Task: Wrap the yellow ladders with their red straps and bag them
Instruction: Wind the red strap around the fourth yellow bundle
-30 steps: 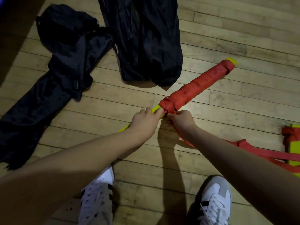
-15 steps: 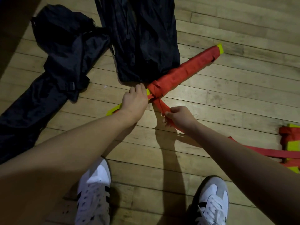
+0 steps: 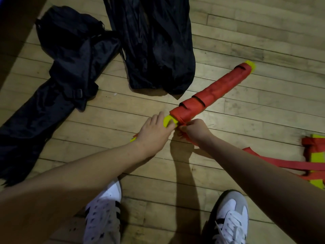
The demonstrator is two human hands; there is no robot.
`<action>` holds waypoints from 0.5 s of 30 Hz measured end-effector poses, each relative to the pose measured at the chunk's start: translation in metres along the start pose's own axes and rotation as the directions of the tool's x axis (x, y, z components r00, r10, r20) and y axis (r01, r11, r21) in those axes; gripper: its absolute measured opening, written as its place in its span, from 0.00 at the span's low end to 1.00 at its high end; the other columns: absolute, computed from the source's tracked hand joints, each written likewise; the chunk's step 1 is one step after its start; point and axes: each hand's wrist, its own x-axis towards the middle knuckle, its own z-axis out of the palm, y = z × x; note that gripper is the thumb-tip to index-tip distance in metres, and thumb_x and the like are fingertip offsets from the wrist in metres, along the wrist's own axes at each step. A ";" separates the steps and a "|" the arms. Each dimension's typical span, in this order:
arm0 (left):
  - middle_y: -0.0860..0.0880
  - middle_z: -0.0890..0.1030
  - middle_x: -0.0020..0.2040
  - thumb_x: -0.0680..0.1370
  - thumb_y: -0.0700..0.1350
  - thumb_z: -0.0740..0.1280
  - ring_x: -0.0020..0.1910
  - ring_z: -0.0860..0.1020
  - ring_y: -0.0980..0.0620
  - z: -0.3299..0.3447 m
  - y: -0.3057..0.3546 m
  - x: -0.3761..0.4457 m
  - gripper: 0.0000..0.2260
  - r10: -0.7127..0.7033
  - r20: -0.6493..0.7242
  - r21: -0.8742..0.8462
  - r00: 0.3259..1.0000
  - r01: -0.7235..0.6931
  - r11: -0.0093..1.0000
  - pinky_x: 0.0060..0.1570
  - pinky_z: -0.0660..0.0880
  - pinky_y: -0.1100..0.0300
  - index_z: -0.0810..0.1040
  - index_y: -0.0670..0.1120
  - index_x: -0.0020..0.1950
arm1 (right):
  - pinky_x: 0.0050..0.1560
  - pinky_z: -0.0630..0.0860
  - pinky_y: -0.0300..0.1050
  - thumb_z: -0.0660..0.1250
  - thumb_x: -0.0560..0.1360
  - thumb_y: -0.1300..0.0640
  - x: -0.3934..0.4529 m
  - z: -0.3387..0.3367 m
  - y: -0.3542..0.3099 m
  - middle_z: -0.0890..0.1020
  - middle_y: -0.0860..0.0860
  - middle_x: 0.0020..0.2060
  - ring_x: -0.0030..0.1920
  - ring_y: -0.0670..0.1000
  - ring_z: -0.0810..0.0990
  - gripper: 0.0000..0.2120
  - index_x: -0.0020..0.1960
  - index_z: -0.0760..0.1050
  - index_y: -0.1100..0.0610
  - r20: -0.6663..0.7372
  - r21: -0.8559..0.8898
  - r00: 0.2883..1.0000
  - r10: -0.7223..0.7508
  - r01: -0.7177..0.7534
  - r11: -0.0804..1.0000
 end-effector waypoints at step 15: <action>0.41 0.73 0.61 0.77 0.44 0.66 0.59 0.74 0.41 -0.018 -0.013 0.028 0.23 -0.367 0.286 -0.138 0.885 0.417 0.898 0.50 0.72 0.51 0.62 0.40 0.68 | 0.28 0.68 0.38 0.64 0.76 0.65 -0.004 -0.006 -0.019 0.75 0.53 0.25 0.24 0.47 0.71 0.09 0.38 0.77 0.64 0.058 -0.205 0.991 -0.123 0.132 0.970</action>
